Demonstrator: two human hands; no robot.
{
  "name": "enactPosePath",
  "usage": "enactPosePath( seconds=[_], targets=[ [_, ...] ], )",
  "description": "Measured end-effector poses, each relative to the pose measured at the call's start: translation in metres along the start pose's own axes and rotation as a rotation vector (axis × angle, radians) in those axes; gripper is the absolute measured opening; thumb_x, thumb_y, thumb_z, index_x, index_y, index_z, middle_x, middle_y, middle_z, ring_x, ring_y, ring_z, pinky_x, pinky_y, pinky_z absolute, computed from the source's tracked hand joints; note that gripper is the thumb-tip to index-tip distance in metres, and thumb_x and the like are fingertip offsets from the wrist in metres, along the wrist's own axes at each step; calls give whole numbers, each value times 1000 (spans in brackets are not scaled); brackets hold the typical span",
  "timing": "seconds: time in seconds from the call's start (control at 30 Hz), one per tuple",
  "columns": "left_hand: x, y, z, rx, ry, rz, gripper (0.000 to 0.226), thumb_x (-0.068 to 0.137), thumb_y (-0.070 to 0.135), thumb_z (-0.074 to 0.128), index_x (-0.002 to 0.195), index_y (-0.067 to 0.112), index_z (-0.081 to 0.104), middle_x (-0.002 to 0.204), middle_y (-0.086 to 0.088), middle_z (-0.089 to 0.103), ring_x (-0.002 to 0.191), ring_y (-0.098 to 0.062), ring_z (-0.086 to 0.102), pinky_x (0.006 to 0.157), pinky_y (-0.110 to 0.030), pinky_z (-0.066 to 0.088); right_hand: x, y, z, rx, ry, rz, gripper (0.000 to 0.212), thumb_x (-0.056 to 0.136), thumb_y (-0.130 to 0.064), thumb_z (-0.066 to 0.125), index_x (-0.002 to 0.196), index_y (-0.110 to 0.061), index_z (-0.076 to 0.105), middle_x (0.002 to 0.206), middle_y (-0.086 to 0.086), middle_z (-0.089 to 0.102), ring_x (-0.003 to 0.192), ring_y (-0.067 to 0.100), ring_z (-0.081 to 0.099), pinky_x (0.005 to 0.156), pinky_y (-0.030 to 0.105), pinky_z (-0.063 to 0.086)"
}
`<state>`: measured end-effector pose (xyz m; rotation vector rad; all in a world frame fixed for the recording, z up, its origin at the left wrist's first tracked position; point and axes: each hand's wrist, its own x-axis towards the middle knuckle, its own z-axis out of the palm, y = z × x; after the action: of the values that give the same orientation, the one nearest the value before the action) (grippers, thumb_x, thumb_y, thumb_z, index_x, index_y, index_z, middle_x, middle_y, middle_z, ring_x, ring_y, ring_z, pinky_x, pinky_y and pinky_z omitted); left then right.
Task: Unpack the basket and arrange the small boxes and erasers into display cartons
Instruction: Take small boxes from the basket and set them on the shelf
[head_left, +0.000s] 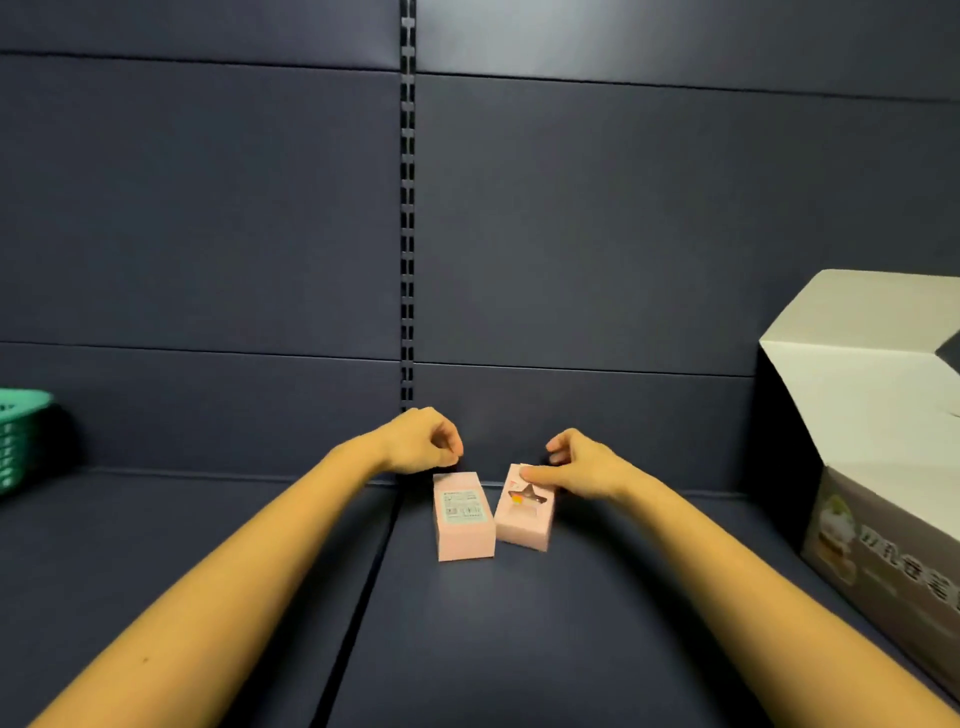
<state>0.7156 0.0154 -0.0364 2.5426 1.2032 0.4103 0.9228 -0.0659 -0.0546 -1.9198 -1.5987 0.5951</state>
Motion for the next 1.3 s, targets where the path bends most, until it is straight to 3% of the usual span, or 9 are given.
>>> enactPosePath(
  seconds=[0.07, 0.13, 0.33, 0.63, 0.97, 1.3],
  targets=[
    [-12, -6, -4, 104, 75, -39, 17, 90, 19, 55, 99, 15, 68, 106, -3, 69, 96, -17, 62, 92, -34, 49, 3, -7, -1, -277, 52, -92, 58, 83, -41, 65, 130, -14, 44, 130, 2, 51, 120, 22, 50, 97, 33, 43],
    [-27, -12, -10, 254, 160, -96, 19, 90, 24, 52, 102, 19, 66, 109, 0, 67, 101, -21, 61, 89, -37, 50, 3, -19, -1, -386, 101, -202, 46, 87, -38, 59, 126, -17, 49, 132, 3, 52, 118, 22, 51, 95, 36, 45],
    [-88, -31, -29, 501, 450, -233, 27, 94, 29, 46, 113, 17, 60, 116, -4, 64, 106, -25, 57, 79, -33, 44, -10, -81, 26, -429, 67, -532, 36, 94, -33, 50, 128, -22, 49, 133, -2, 54, 119, 22, 52, 95, 37, 45],
    [-234, -78, -70, 747, 544, -527, 39, 94, 36, 43, 125, 13, 51, 126, -9, 57, 119, -29, 48, 91, -37, 39, -50, -187, 116, -497, -66, -867, 47, 95, -39, 46, 139, -25, 39, 142, -5, 45, 130, 20, 43, 98, 41, 43],
    [-401, -148, -122, 722, 571, -712, 40, 93, 38, 47, 124, 14, 53, 132, -6, 55, 122, -27, 47, 92, -36, 40, -108, -311, 219, -406, -102, -1026, 46, 94, -40, 46, 137, -25, 42, 142, -3, 46, 127, 22, 45, 97, 43, 44],
    [-531, -232, -185, 731, 559, -773, 43, 94, 39, 43, 130, 15, 49, 136, -6, 52, 124, -23, 44, 97, -36, 38, -134, -444, 321, -315, -140, -982, 35, 92, -33, 49, 123, -18, 57, 128, 4, 59, 114, 24, 55, 95, 38, 46]
  ],
)
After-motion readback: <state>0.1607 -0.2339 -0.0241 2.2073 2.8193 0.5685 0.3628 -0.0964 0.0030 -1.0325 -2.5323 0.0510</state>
